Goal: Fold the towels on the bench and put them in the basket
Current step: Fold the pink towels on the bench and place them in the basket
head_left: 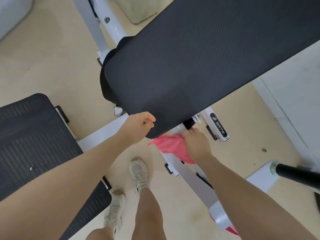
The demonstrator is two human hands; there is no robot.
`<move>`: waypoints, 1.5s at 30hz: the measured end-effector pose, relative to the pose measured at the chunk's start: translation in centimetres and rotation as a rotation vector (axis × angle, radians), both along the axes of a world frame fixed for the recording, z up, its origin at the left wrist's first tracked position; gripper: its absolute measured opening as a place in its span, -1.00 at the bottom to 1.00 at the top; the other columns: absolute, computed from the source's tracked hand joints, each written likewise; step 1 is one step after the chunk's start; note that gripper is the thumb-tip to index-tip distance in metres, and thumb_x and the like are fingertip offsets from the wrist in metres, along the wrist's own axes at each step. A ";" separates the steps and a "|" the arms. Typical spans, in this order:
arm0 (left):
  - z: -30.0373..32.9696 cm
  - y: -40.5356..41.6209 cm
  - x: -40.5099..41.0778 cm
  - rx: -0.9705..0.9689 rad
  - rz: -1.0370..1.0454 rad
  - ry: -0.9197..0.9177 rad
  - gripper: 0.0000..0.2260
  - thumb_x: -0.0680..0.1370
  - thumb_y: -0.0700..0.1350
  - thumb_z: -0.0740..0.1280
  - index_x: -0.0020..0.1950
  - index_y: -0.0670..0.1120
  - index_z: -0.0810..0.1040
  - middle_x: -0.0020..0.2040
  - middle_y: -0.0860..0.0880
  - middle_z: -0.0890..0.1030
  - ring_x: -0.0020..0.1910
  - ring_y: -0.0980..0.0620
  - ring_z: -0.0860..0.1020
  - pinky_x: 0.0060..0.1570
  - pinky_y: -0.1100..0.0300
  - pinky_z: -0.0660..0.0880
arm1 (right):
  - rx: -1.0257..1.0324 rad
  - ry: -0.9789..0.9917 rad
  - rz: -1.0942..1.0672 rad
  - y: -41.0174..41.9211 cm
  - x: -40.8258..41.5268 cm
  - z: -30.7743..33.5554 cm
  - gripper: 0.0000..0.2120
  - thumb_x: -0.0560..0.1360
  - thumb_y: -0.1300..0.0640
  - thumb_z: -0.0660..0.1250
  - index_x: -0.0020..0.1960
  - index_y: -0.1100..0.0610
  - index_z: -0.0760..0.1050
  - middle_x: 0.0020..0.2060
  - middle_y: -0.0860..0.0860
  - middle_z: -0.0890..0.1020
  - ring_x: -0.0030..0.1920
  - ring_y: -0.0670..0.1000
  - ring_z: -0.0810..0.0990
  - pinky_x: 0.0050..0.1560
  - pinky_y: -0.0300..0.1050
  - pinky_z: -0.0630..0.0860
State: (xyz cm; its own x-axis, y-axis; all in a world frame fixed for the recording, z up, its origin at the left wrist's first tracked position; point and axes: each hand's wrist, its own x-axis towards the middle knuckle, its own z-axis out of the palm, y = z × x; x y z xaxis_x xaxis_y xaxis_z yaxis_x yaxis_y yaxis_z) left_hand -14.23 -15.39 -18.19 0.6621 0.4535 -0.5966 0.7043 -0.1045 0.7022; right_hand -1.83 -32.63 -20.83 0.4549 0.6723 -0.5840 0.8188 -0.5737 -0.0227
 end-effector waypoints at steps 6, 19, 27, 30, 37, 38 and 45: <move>9.0 0.0 -2.8 0.049 -0.165 -0.096 -0.74 0.53 -0.32 0.13 -0.03 0.00 0.50 -0.22 0.12 0.57 -0.20 0.00 0.54 -0.14 0.22 0.46 | 0.128 -0.059 0.018 1.9 -1.7 11.5 -0.84 0.53 0.20 0.18 0.10 0.19 0.33 -0.36 0.01 0.26 -0.01 0.12 0.49 -0.19 -0.09 0.28; 29.7 -14.6 -8.6 0.166 -0.850 -0.365 -0.72 0.54 -0.14 0.28 0.24 0.02 0.48 0.05 0.10 0.52 -0.10 0.17 0.53 -0.06 0.33 0.48 | 0.840 0.174 -0.535 -14.7 -16.6 34.8 -0.82 0.48 0.18 0.33 -0.16 0.05 0.33 -0.44 -0.13 0.41 -0.39 -0.14 0.37 -0.30 -0.27 0.32; 34.0 -35.0 -7.4 0.009 -1.297 -0.334 -0.76 0.37 0.02 0.38 -0.09 -0.12 0.56 -0.19 0.02 0.56 -0.18 0.11 0.51 -0.07 0.18 0.47 | 1.004 0.040 -0.934 -35.1 -23.2 38.5 -0.78 0.45 0.18 0.37 -0.21 -0.01 0.33 -0.47 -0.08 0.40 -0.44 -0.12 0.33 -0.36 -0.31 0.29; 33.3 -44.6 -8.7 -0.009 -1.451 -0.286 -0.70 0.44 -0.07 0.40 -0.04 -0.31 0.52 -0.23 -0.09 0.50 -0.22 0.04 0.45 -0.13 0.05 0.42 | 0.978 0.013 -1.028 -44.4 -26.2 38.8 -0.83 0.45 0.17 0.39 -0.16 0.07 0.38 -0.38 -0.01 0.48 -0.48 -0.15 0.43 -0.43 -0.38 0.34; 32.7 -67.4 -13.2 -0.007 -1.671 -0.304 -0.85 0.47 -0.05 0.40 -0.13 -0.11 0.55 -0.28 0.02 0.51 -0.29 0.09 0.45 -0.20 0.13 0.40 | 0.949 -0.078 -1.277 -67.3 -34.6 39.1 -0.89 0.47 0.21 0.35 -0.02 0.10 0.57 -0.18 -0.11 0.56 -0.25 -0.19 0.57 -0.35 -0.39 0.46; 32.7 -70.4 -13.7 0.007 -1.696 -0.316 -0.88 0.48 -0.05 0.39 -0.13 -0.09 0.55 -0.26 0.01 0.53 -0.28 0.10 0.47 -0.20 0.14 0.42 | 0.969 -0.100 -1.327 -70.1 -35.8 39.0 -0.92 0.47 0.22 0.34 -0.06 0.11 0.58 -0.18 -0.12 0.57 -0.21 -0.16 0.55 -0.31 -0.39 0.46; 31.7 -86.2 -14.0 0.081 -2.029 -0.174 -0.95 0.51 -0.07 0.36 -0.06 -0.01 0.58 -0.13 0.08 0.64 -0.14 0.12 0.58 -0.07 0.30 0.47 | 0.970 -0.372 -1.565 -85.7 -40.3 38.3 -0.92 0.47 0.23 0.30 -0.13 0.07 0.51 -0.24 -0.19 0.53 -0.18 -0.14 0.50 -0.26 -0.33 0.44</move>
State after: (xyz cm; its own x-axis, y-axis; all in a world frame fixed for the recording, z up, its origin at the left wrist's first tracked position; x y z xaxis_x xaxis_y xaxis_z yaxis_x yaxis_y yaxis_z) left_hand -28.28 -101.58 13.46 0.1836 -0.8439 -0.5042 -0.5019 -0.5215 0.6900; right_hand -42.14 -118.29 17.52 0.9022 -0.4290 -0.0447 -0.3253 -0.6087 -0.7237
